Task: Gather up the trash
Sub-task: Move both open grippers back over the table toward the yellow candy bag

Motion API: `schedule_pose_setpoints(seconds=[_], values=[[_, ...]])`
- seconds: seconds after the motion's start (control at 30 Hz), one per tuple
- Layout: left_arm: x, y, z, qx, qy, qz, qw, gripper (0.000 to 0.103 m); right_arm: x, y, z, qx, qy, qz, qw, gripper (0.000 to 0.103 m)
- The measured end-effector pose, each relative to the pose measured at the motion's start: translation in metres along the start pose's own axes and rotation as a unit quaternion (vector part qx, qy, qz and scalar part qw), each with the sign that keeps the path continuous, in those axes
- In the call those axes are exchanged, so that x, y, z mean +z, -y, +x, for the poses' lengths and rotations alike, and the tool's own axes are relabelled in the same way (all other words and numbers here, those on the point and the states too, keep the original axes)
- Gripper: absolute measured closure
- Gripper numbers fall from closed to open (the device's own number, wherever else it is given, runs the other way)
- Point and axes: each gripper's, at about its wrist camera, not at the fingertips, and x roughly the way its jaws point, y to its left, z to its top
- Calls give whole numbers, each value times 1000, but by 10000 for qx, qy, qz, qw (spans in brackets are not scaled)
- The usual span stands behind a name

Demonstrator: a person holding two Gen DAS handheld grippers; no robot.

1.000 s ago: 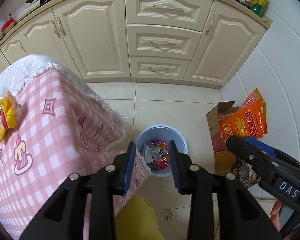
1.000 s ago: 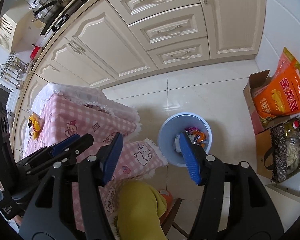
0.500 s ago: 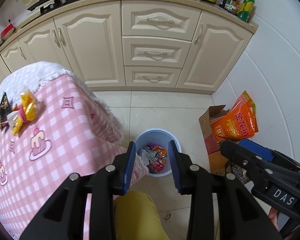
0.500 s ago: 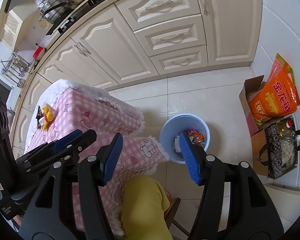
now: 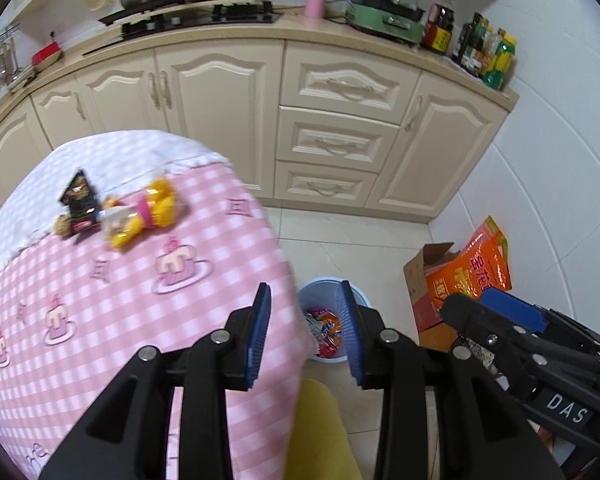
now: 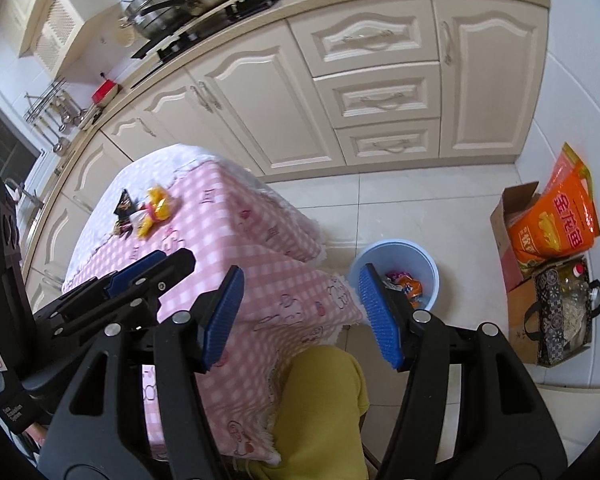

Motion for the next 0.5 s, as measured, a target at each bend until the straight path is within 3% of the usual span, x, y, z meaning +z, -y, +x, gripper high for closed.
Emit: schedule_pose_setpoints(seconds=[0.5], values=[[-10, -121, -40, 465, 371, -568, 9966, 69, -5, -100, 32, 528, -346, -450, 9970, 40]])
